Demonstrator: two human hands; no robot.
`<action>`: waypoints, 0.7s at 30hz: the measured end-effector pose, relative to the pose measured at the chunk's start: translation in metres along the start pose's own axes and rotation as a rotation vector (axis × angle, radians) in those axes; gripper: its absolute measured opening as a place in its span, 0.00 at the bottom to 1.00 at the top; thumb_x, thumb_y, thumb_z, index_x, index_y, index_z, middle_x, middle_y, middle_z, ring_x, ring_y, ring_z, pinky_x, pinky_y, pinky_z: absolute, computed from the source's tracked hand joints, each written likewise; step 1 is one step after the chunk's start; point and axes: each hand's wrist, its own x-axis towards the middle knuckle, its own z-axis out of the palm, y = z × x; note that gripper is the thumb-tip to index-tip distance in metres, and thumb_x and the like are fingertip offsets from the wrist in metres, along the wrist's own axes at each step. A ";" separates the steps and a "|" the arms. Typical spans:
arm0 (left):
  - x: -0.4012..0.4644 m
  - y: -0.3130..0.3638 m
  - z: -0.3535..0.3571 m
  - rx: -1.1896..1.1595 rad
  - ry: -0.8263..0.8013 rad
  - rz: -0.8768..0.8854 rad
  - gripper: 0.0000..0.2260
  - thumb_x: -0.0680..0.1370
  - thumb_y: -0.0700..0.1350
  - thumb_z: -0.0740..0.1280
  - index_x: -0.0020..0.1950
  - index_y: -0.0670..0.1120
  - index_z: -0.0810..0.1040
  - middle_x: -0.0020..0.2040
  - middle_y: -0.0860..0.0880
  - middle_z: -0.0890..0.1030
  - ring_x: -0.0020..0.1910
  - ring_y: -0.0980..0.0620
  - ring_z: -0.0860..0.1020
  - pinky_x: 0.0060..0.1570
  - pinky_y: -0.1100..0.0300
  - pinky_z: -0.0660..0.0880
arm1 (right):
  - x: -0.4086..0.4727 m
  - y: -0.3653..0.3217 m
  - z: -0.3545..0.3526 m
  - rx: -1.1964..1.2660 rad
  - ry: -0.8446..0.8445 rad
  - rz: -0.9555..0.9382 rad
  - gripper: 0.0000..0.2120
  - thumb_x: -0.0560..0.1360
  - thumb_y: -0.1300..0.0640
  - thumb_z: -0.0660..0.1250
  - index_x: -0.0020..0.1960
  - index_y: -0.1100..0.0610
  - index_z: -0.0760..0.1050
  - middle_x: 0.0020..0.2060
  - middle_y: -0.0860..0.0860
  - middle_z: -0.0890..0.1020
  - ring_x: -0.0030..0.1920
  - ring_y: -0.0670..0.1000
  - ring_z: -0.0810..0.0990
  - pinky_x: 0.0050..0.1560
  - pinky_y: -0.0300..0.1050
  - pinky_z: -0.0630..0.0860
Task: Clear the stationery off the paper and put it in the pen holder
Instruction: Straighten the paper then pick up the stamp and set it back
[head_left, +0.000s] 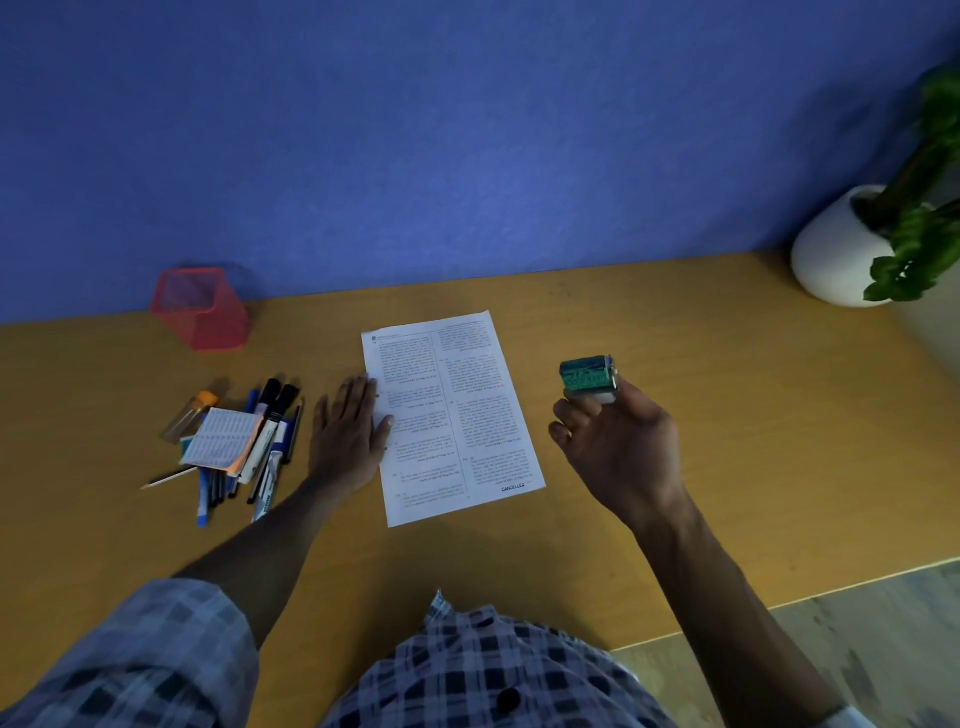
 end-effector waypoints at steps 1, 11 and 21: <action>0.000 0.000 0.000 -0.002 0.002 0.002 0.32 0.79 0.61 0.41 0.79 0.46 0.50 0.80 0.47 0.53 0.79 0.49 0.49 0.77 0.44 0.46 | 0.000 -0.002 0.004 0.015 -0.012 -0.009 0.09 0.77 0.54 0.58 0.47 0.57 0.74 0.32 0.49 0.67 0.35 0.49 0.64 0.42 0.45 0.61; -0.001 -0.001 -0.001 0.003 0.026 0.010 0.33 0.79 0.63 0.41 0.79 0.45 0.53 0.79 0.46 0.56 0.79 0.48 0.51 0.77 0.45 0.49 | 0.001 -0.014 0.019 0.029 -0.053 -0.049 0.08 0.75 0.51 0.61 0.48 0.56 0.71 0.36 0.50 0.74 0.37 0.49 0.66 0.42 0.45 0.62; -0.001 -0.001 -0.001 0.005 0.032 0.005 0.31 0.80 0.61 0.44 0.79 0.46 0.53 0.79 0.47 0.56 0.79 0.49 0.51 0.76 0.44 0.50 | 0.037 -0.021 -0.024 -0.612 0.216 -0.224 0.14 0.74 0.51 0.59 0.49 0.51 0.83 0.39 0.48 0.80 0.43 0.45 0.74 0.45 0.47 0.63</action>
